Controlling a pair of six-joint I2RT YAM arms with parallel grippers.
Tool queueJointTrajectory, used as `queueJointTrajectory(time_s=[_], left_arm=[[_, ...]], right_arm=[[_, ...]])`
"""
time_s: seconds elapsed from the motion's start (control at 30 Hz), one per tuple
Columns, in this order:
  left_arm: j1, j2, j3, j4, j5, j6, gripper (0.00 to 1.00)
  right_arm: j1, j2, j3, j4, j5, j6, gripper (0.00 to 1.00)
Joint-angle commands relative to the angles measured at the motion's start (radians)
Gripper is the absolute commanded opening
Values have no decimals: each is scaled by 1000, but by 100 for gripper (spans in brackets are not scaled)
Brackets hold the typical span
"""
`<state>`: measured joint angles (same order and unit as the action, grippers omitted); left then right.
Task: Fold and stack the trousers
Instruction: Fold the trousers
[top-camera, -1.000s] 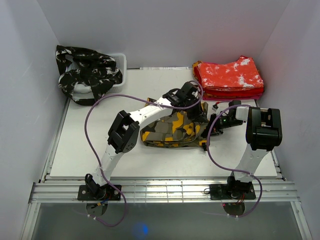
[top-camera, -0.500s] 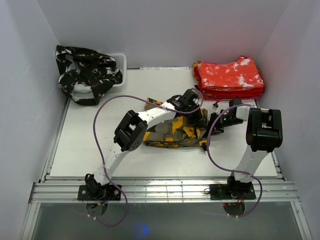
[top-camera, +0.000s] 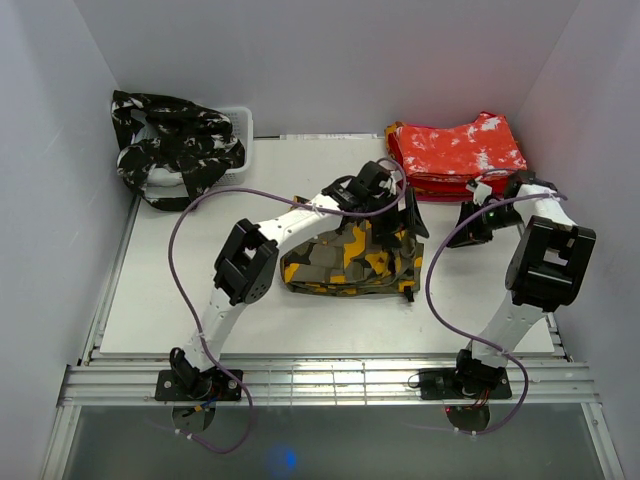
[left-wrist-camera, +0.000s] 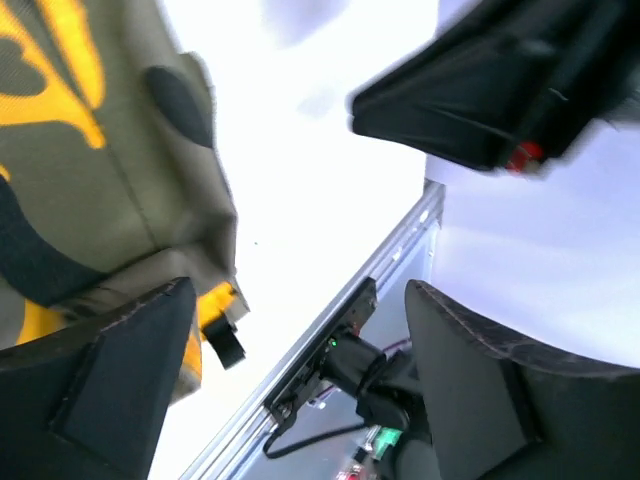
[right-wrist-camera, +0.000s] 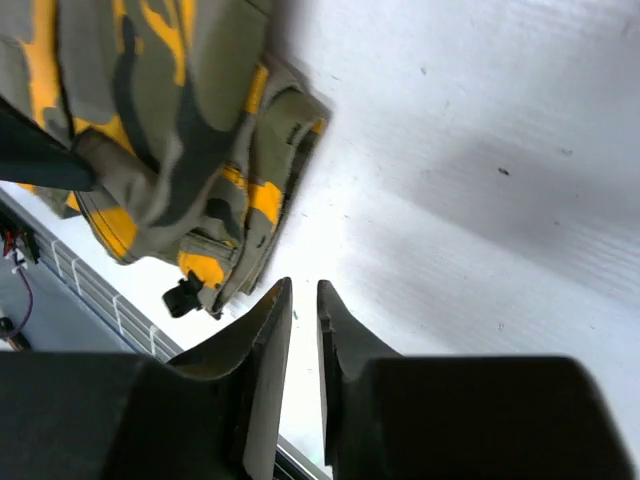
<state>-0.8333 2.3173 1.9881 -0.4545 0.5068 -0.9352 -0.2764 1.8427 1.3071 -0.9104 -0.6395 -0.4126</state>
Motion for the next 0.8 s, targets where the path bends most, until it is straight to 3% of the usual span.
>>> queueJointTrajectory(time_s=[0.0, 0.27, 0.47, 0.53, 0.6, 0.77], left_arm=[[23, -205, -8, 25, 28, 72, 98], [144, -387, -242, 39, 33, 191, 98], [315, -505, -377, 46, 220, 456, 97], [379, -512, -413, 16, 292, 515, 88], [414, -503, -442, -22, 347, 548, 69], [500, -472, -567, -29, 518, 535, 51]], right_arm=[[11, -22, 96, -125, -80, -26, 23], [91, -57, 133, -35, -232, 43, 43], [262, -46, 94, 33, -275, 55, 43], [330, -40, 61, 54, -273, 58, 43], [350, -39, 28, 51, -262, 51, 40], [335, -43, -83, -27, -210, -5, 29]])
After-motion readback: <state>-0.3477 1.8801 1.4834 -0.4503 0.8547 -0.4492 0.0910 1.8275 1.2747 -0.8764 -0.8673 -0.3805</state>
